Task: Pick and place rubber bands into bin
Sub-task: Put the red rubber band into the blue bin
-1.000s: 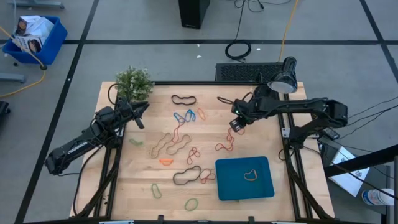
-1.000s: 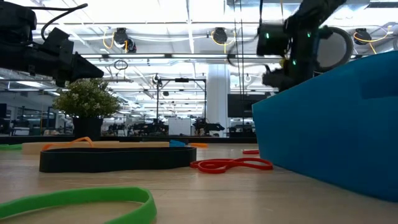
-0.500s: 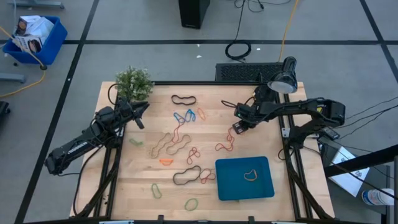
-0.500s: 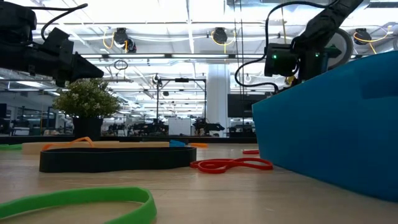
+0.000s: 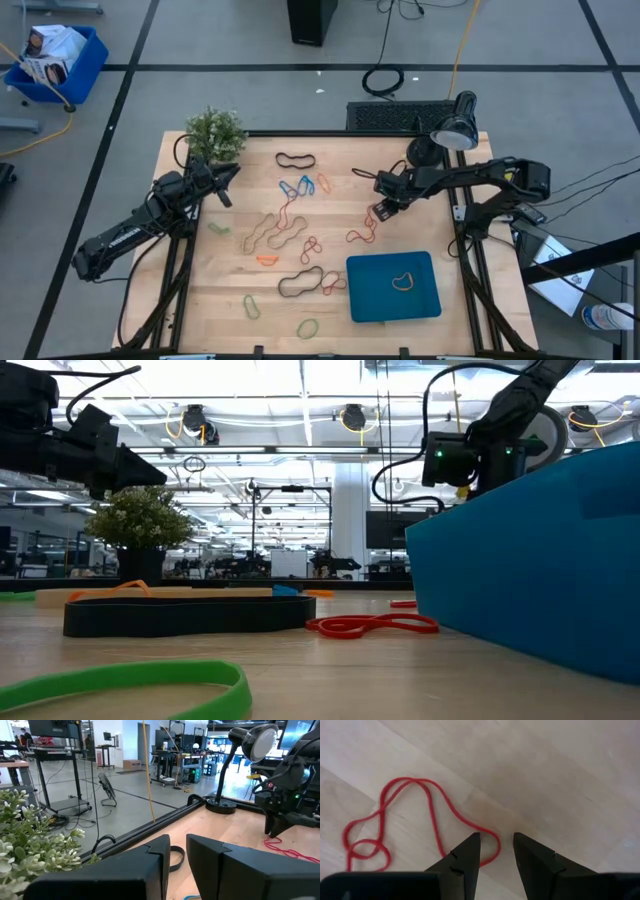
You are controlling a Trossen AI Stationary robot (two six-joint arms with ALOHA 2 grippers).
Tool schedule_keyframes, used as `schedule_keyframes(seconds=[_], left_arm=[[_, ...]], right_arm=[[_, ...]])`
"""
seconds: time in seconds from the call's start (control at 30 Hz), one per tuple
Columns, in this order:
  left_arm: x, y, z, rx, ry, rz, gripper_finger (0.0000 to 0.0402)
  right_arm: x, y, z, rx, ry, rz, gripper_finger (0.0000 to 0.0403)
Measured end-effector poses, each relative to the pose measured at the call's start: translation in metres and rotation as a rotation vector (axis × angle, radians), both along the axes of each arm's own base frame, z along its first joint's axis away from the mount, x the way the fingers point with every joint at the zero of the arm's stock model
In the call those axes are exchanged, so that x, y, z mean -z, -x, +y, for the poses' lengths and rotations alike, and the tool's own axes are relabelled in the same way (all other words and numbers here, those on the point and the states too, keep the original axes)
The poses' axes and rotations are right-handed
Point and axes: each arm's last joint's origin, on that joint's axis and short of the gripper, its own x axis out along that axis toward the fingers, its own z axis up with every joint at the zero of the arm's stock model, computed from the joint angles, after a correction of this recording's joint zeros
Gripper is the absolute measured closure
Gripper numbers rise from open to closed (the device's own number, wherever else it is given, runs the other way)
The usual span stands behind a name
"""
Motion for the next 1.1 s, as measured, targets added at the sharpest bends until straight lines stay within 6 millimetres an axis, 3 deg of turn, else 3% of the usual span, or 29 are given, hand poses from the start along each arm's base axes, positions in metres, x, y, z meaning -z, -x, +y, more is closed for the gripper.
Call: schedule_keyframes(seconds=[0.27,0.63,0.9,1.1], left_arm=[[0.000,0.000,0.000,0.000,0.000,0.000,0.0330],[0.000,0.000,0.000,0.001,0.000,0.000,0.0330],[0.000,0.000,0.000,0.001,0.000,0.000,0.0330],[0.000,0.000,0.000,0.002,0.000,0.000,0.0330]], right_arm=[[0.003,-0.001,-0.001,0.014,-0.005,0.012,0.0298],[0.004,0.000,-0.001,-0.007,-0.006,0.020,0.0398],[0.000,0.002,-0.001,-0.015,0.022,0.016,0.0401],[-0.021,0.008,0.001,-0.015,0.047,-0.058,0.0402]])
